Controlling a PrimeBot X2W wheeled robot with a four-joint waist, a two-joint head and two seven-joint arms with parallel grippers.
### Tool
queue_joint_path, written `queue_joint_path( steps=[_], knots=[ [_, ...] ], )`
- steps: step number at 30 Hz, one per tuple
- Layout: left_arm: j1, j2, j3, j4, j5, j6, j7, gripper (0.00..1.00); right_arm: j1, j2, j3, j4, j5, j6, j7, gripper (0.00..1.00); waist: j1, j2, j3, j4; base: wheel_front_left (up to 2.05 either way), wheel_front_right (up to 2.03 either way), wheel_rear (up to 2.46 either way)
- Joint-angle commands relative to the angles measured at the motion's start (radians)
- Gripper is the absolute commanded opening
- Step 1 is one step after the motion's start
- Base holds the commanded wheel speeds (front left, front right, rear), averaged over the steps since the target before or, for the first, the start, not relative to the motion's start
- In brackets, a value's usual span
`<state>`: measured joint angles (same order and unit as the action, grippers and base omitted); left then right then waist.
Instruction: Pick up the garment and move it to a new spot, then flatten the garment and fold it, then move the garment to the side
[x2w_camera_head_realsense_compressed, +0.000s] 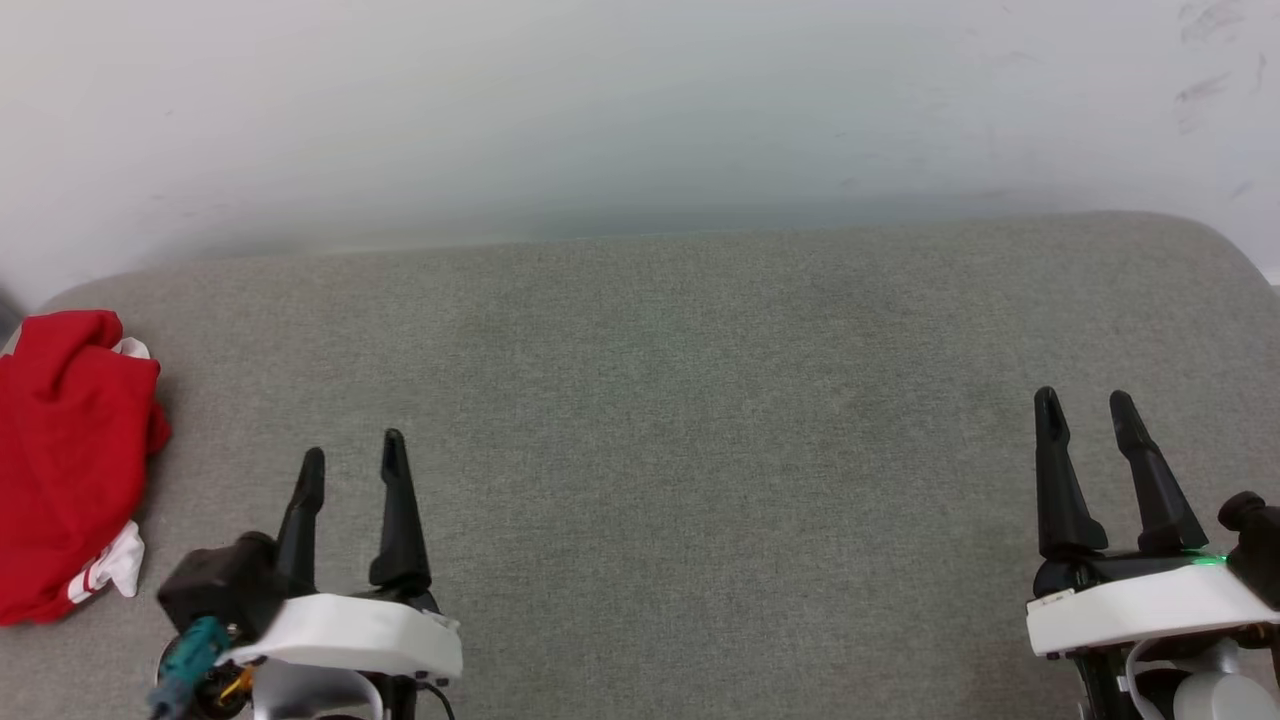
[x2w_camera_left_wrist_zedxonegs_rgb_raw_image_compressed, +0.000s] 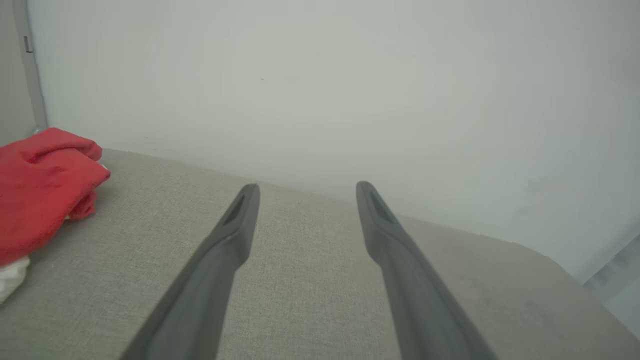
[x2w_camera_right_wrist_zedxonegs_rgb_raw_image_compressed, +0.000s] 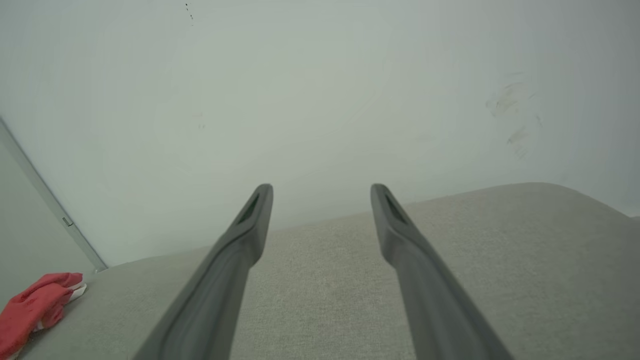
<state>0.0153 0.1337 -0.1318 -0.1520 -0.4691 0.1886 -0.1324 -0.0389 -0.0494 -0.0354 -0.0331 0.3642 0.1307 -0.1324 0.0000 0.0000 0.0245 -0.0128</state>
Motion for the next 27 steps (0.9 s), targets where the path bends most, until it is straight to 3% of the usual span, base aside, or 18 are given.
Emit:
queue_joint_path(
  steps=[1, 8, 13, 21, 27],
  knots=[
    [-0.008, 0.025, -0.031, -0.014, 0.033, 0.028, -0.009, 1.00, -0.006, -0.002, 0.004, -0.019, -0.037, 0.000, -0.009, 1.00, 0.0000, 0.0000, 0.000, -0.001, 0.00, 0.00, 0.00],
    [-0.032, 0.113, -0.199, 0.003, 0.108, 0.177, -0.028, 1.00, 0.002, -0.002, 0.015, -0.028, -0.145, 0.000, -0.029, 1.00, 0.0000, 0.0000, 0.001, -0.004, 0.00, 0.00, 0.00],
    [-0.048, 0.151, -0.284, 0.019, 0.130, 0.253, -0.041, 1.00, 0.011, -0.002, 0.024, -0.018, -0.222, 0.000, -0.040, 1.00, 0.0000, 0.0000, 0.002, -0.006, 0.00, 0.00, 0.00],
    [-0.065, 0.184, -0.362, 0.025, 0.163, 0.311, -0.059, 1.00, 0.016, -0.002, 0.030, -0.009, -0.310, 0.000, -0.059, 1.00, 0.0000, 0.0000, 0.003, -0.007, 0.00, 0.00, 0.00],
    [-0.039, 0.161, -0.341, 0.000, 0.156, 0.304, -0.073, 1.00, 0.018, -0.001, 0.043, 0.014, -0.330, 0.000, -0.073, 1.00, 0.0000, 0.0000, 0.001, -0.007, 0.00, 0.00, 0.00]
  ],
)
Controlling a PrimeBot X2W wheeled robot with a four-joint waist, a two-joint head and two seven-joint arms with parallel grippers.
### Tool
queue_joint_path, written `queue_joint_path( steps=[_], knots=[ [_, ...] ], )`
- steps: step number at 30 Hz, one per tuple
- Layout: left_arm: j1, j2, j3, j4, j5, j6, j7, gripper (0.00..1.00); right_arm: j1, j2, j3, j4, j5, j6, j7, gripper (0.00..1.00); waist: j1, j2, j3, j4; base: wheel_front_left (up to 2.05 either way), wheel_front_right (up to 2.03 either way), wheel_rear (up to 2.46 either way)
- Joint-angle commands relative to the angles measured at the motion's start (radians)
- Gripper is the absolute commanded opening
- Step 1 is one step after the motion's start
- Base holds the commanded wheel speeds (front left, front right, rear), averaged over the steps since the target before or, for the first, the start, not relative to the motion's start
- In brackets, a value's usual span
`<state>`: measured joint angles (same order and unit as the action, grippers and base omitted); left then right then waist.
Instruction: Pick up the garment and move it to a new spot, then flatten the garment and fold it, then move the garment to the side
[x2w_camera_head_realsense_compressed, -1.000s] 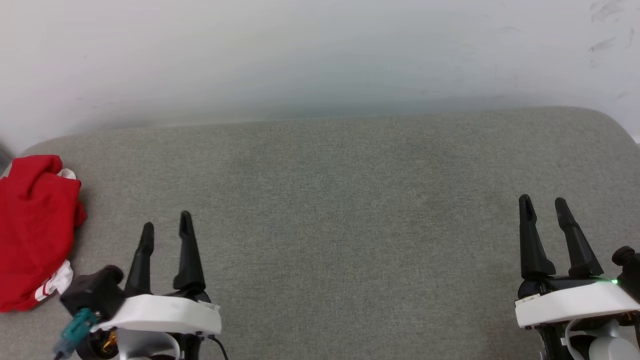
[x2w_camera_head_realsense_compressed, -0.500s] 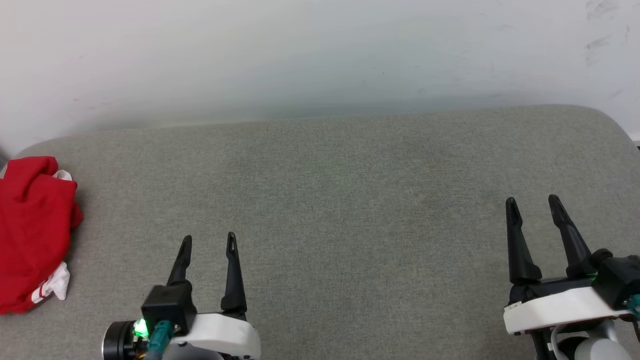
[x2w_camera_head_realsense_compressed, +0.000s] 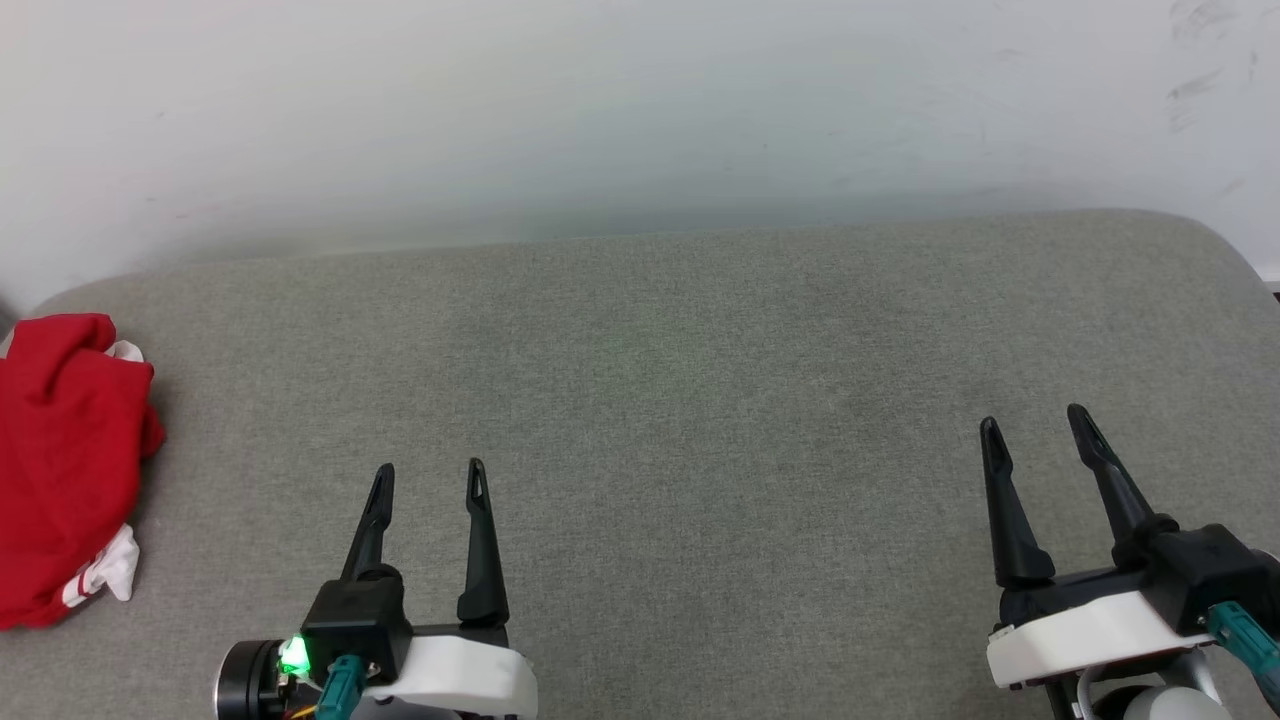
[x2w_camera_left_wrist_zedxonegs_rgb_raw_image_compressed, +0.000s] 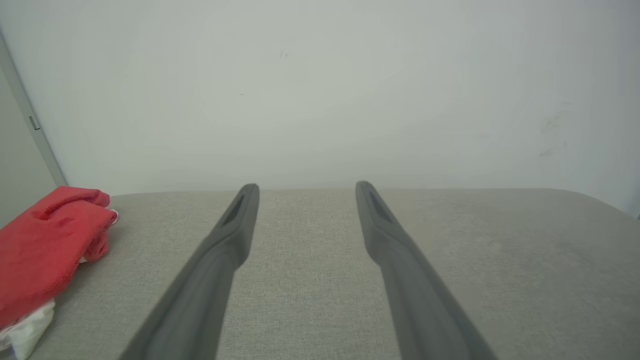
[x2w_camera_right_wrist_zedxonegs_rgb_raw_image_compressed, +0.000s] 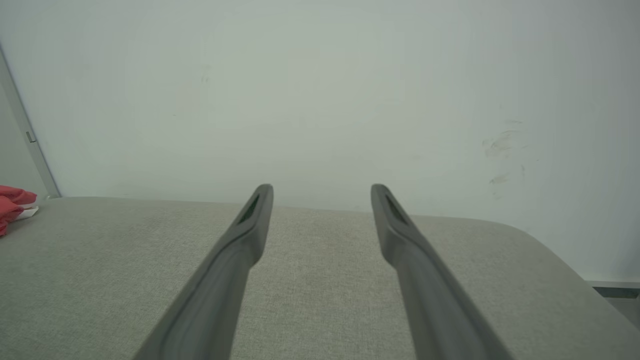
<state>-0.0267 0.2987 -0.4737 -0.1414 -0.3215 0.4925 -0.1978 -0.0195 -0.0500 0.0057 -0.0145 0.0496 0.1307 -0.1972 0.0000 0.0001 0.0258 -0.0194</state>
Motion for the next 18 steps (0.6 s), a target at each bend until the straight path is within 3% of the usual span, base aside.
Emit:
queue_joint_path(
  steps=[1, 7, 18],
  knots=[
    [0.011, -0.011, 0.013, -0.014, 0.002, -0.012, -0.010, 1.00, -0.001, -0.001, 0.002, -0.001, -0.013, 0.000, -0.010, 1.00, 0.0000, -0.0001, -0.001, 0.000, 0.00, 0.00, 0.00],
    [0.056, -0.068, 0.108, -0.024, -0.004, -0.121, -0.021, 1.00, 0.003, -0.001, 0.003, 0.003, -0.022, 0.000, -0.023, 1.00, 0.0000, -0.0001, -0.003, -0.002, 0.00, 0.00, 0.00],
    [0.140, -0.202, 0.312, 0.002, 0.060, -0.407, -0.044, 1.00, 0.019, -0.001, -0.008, 0.013, -0.028, 0.000, -0.043, 1.00, 0.0000, -0.0001, -0.009, -0.013, 0.00, 0.00, 0.00]
  ],
)
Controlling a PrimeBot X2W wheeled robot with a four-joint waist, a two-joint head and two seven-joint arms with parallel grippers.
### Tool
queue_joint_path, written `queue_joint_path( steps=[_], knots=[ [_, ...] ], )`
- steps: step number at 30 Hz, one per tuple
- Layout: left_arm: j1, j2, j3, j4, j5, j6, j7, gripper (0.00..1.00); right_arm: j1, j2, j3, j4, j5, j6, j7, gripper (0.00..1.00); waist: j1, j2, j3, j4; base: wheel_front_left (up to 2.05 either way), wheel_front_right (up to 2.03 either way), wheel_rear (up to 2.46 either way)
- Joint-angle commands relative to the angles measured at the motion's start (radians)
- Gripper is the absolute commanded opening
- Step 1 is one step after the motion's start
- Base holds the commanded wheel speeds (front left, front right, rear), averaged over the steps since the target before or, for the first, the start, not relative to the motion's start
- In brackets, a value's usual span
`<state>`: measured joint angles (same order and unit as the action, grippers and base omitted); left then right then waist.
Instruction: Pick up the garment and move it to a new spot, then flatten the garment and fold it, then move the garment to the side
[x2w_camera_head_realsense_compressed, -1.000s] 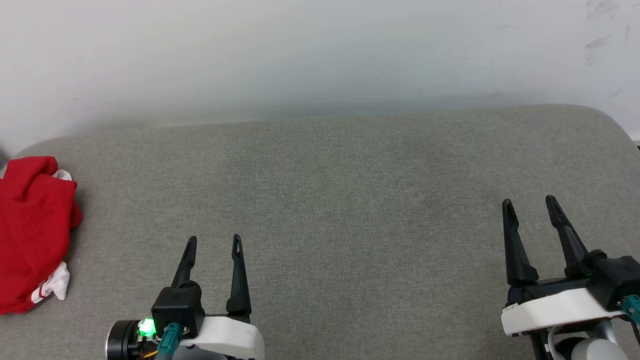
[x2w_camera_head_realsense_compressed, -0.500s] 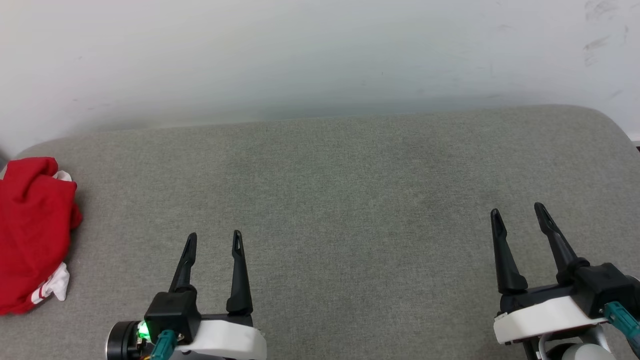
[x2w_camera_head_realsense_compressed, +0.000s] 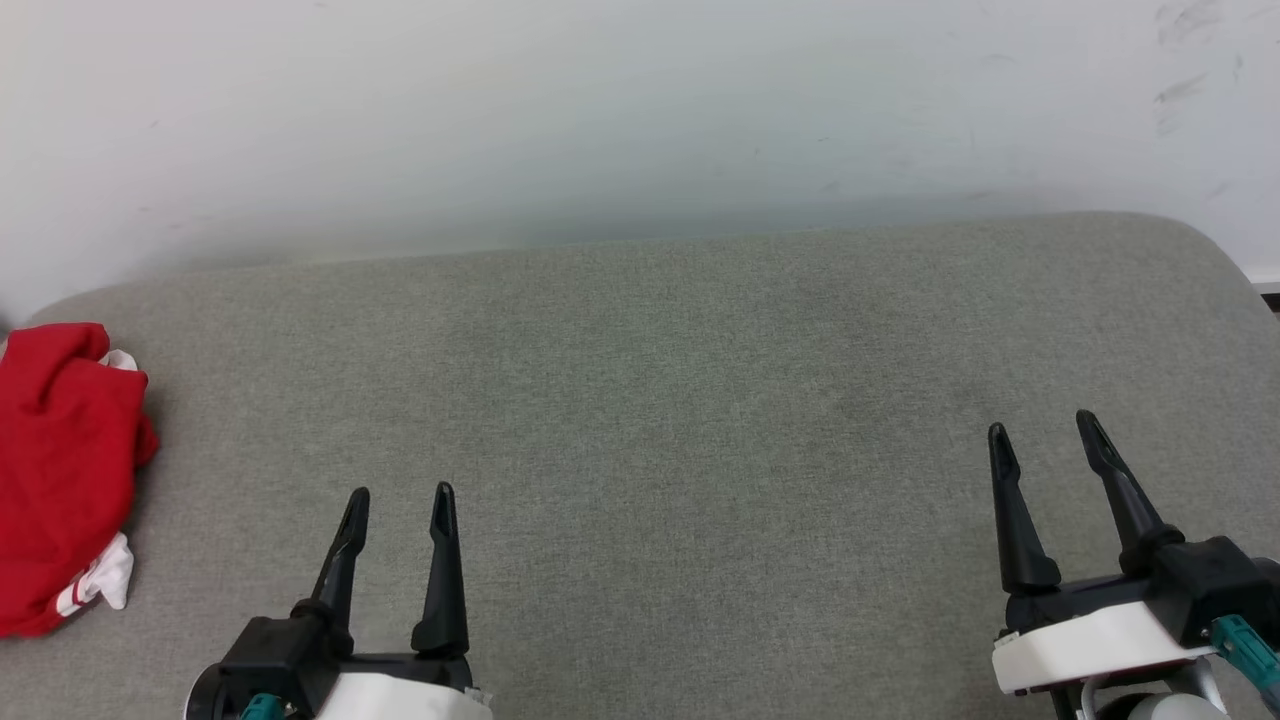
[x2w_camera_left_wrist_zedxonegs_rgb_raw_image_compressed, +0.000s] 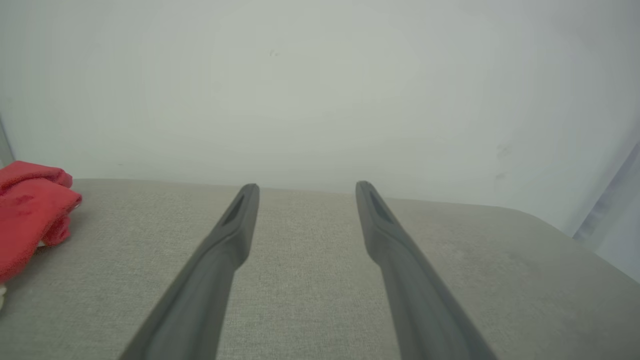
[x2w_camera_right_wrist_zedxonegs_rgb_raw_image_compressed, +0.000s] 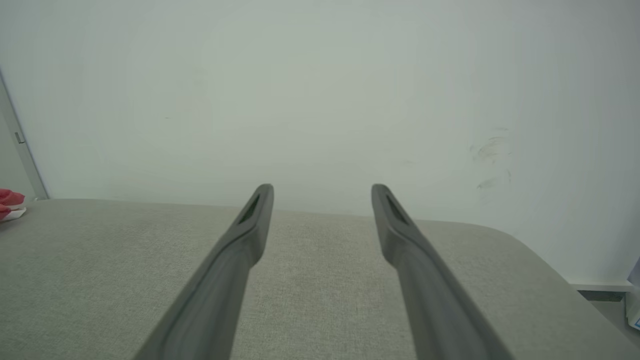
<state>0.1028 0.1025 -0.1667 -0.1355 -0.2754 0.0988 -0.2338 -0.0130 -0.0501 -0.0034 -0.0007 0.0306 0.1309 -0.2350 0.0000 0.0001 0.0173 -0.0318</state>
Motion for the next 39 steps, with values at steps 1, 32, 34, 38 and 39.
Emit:
queue_joint_path(
  steps=[1, 32, 34, 38, 39],
  knots=[
    [0.019, -0.014, 0.016, 0.002, 0.020, -0.043, -0.009, 1.00, 0.014, 0.000, 0.000, 0.002, -0.010, 0.000, -0.008, 1.00, 0.0000, -0.0001, -0.001, -0.002, 0.00, 0.00, 0.00],
    [-0.031, -0.052, 0.101, 0.084, 0.120, -0.181, -0.032, 1.00, 0.004, 0.000, 0.000, 0.005, -0.053, 0.000, -0.031, 1.00, 0.0000, -0.0001, 0.075, 0.097, 0.00, 0.00, 0.00],
    [-0.030, -0.052, 0.104, 0.079, 0.120, -0.174, -0.032, 1.00, 0.009, 0.000, 0.007, 0.007, -0.052, 0.000, -0.031, 1.00, 0.0000, -0.0001, 0.073, 0.126, 0.00, 0.00, 0.00],
    [-0.018, -0.052, 0.109, 0.074, 0.093, -0.167, -0.032, 1.00, 0.023, 0.000, 0.021, 0.013, -0.050, 0.000, -0.031, 1.00, 0.0000, -0.0001, 0.061, 0.196, 0.00, 0.00, 0.00],
    [-0.013, -0.052, 0.119, 0.070, 0.086, -0.164, -0.032, 1.00, 0.025, 0.000, 0.031, 0.015, -0.050, 0.000, -0.031, 1.00, 0.0000, -0.0001, 0.057, 0.212, 0.00, 0.00, 0.00]
  ],
)
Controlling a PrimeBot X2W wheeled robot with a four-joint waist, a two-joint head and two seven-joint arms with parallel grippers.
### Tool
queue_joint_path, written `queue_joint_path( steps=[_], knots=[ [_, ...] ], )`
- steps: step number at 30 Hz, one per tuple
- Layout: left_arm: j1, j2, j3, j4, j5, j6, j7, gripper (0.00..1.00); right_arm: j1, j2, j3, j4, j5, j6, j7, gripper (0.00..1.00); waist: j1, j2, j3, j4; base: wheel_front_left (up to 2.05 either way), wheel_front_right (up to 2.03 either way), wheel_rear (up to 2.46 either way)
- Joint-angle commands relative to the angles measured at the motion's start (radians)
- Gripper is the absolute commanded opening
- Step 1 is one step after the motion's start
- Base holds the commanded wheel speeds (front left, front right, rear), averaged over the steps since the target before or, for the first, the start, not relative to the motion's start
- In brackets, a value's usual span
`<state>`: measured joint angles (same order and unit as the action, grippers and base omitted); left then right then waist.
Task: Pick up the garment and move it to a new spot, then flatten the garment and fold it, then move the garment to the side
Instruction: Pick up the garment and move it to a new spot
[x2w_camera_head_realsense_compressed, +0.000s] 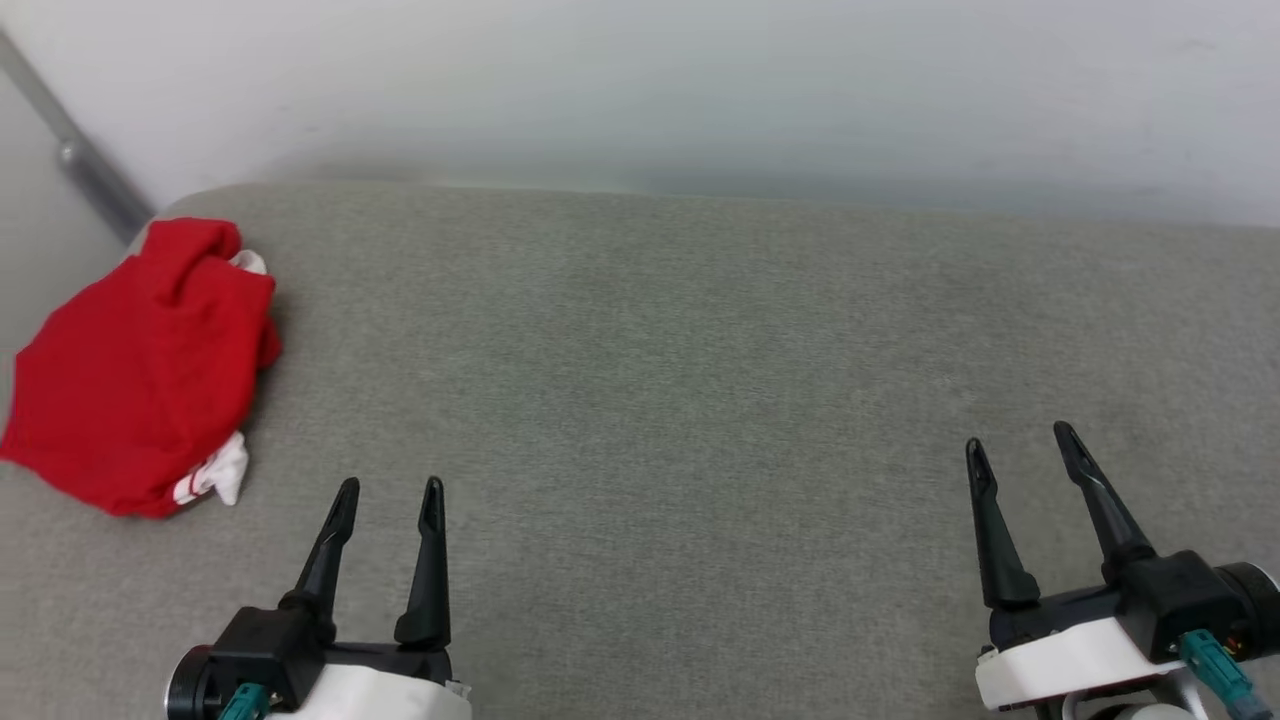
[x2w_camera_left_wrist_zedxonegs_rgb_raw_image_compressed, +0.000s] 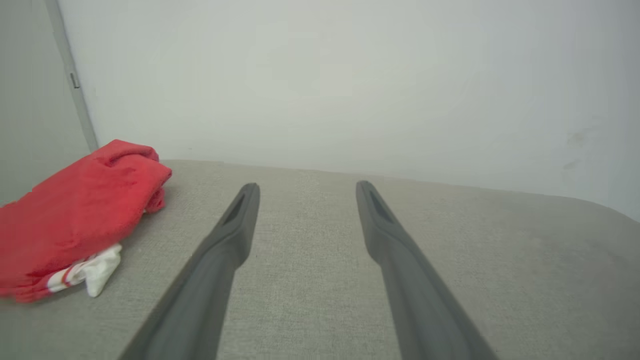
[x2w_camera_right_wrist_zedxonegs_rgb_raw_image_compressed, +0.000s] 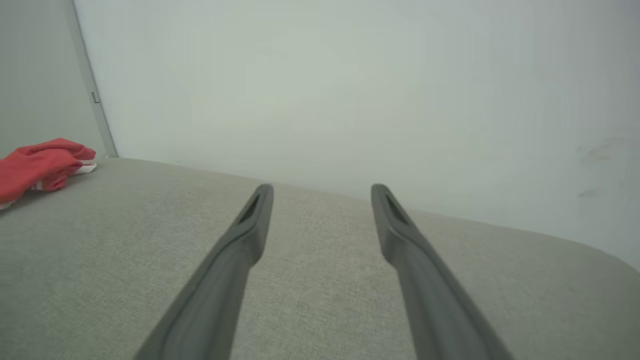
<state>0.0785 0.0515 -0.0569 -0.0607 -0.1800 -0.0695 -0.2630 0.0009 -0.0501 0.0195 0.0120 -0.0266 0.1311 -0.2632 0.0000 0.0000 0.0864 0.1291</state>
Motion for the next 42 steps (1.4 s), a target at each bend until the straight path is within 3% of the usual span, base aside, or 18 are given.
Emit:
queue_joint_path(
  steps=[1, 10, 21, 33, 42],
  knots=[
    [0.011, -0.001, 0.009, -0.004, -0.009, 0.005, -0.003, 1.00, 0.011, 0.000, 0.008, 0.003, 0.007, 0.000, -0.002, 1.00, 0.0000, 0.0000, -0.012, 0.051, 0.00, 0.00, 0.00],
    [0.050, -0.001, 0.044, -0.017, 0.029, -0.012, -0.003, 1.00, 0.028, 0.000, 0.076, 0.016, 0.019, -0.001, -0.002, 1.00, 0.0000, 0.0000, -0.063, 0.216, 0.00, 0.00, 0.00],
    [0.101, -0.001, 0.079, -0.004, 0.020, -0.026, -0.003, 1.00, 0.049, 0.000, 0.133, 0.030, 0.052, -0.001, -0.002, 1.00, 0.0000, 0.0000, -0.104, 0.323, 0.00, 0.00, 0.00],
    [0.105, -0.001, 0.083, 0.015, 0.009, -0.039, -0.003, 1.00, 0.044, 0.000, 0.171, 0.032, 0.059, -0.001, -0.002, 1.00, 0.0000, 0.0000, -0.100, 0.346, 0.00, 0.00, 0.00],
    [0.071, -0.002, 0.114, 0.014, -0.016, -0.049, -0.003, 1.00, 0.031, 0.000, 0.168, 0.025, 0.035, -0.001, -0.002, 1.00, 0.0000, 0.0000, -0.070, 0.324, 0.00, 0.00, 0.00]
  ],
)
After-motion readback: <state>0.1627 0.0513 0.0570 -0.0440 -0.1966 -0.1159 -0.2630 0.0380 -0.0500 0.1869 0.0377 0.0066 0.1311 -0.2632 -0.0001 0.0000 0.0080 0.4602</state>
